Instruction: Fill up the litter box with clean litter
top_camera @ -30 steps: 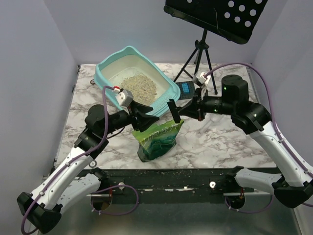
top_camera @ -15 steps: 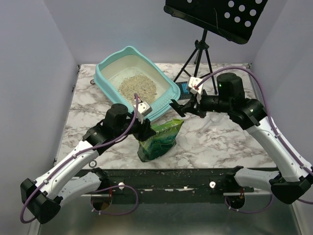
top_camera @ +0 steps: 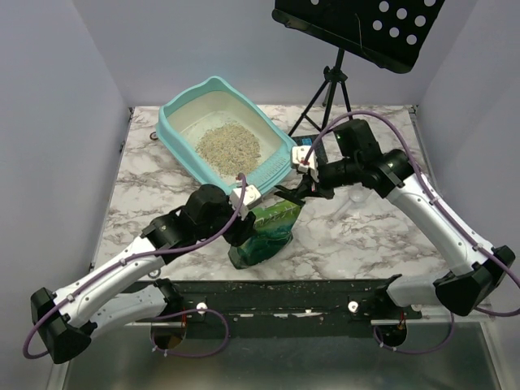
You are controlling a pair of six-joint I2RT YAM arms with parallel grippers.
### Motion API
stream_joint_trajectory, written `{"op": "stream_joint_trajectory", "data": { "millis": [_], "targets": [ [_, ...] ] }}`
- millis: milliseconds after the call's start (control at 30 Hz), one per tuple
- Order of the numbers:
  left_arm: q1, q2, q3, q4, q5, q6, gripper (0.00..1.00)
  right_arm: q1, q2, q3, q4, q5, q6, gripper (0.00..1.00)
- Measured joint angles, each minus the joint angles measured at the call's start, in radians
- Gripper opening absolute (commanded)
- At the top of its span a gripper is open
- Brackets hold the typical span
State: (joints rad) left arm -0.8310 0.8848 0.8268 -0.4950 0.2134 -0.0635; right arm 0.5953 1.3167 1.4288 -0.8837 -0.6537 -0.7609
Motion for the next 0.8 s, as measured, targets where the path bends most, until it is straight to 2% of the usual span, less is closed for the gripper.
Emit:
{"op": "stream_joint_trajectory", "data": {
  "millis": [200,400,800],
  "targets": [
    [-0.016,0.05,-0.01,-0.015,-0.106,0.003,0.49,0.0,0.051,0.059,-0.09,-0.016,-0.134,0.0],
    [-0.016,0.07,-0.016,-0.019,-0.176,0.002,0.49,0.021,0.067,0.061,-0.147,0.034,-0.217,0.0],
    [-0.018,0.047,-0.033,-0.004,-0.206,-0.012,0.49,0.103,0.164,0.161,-0.204,0.146,-0.273,0.0]
  ]
}}
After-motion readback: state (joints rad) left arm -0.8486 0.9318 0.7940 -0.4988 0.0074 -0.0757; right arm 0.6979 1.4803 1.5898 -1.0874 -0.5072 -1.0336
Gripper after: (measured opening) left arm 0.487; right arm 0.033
